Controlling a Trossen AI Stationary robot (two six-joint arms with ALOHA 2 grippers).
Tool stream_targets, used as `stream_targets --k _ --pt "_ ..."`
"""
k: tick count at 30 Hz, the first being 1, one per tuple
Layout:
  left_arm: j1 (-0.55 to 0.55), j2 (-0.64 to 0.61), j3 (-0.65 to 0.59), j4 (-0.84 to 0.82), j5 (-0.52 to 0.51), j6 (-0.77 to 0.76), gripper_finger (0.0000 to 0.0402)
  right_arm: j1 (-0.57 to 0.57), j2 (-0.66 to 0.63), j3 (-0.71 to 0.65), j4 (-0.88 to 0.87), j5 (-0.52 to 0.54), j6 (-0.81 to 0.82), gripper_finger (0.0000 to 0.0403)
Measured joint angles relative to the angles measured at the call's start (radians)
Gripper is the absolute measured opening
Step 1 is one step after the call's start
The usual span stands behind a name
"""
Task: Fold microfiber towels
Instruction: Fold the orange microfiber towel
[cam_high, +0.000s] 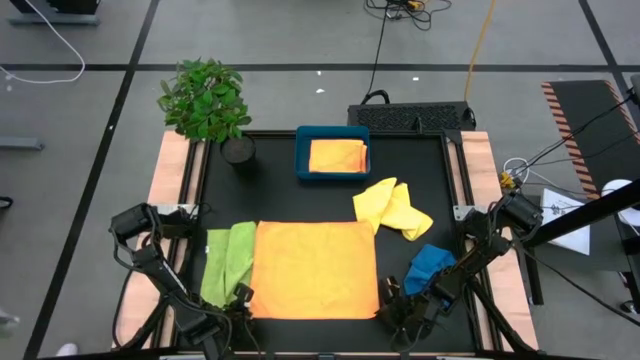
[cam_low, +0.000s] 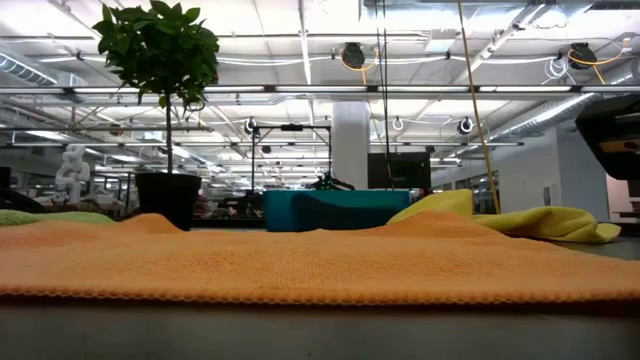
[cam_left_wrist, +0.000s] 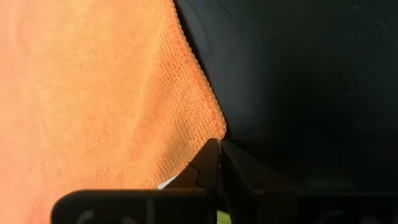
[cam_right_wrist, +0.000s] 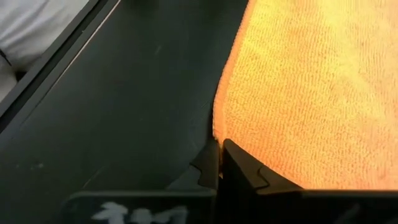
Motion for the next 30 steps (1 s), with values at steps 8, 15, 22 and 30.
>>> stream_targets --k 8,15,22,30 --pt "0.002 0.001 0.000 0.025 -0.019 -0.008 0.0009 0.023 -0.038 -0.002 0.009 0.021 -0.019 0.0001" --pt "0.001 0.001 0.000 0.025 -0.023 -0.005 0.0005 0.022 -0.044 -0.001 0.017 0.026 -0.019 0.0001" --pt "0.007 0.001 0.000 0.026 -0.041 0.000 0.0012 0.022 -0.044 0.000 0.019 0.025 0.031 0.0000" --pt "0.020 0.001 0.000 0.082 -0.083 0.001 0.0010 0.022 -0.046 0.001 0.021 0.024 0.034 0.0000"
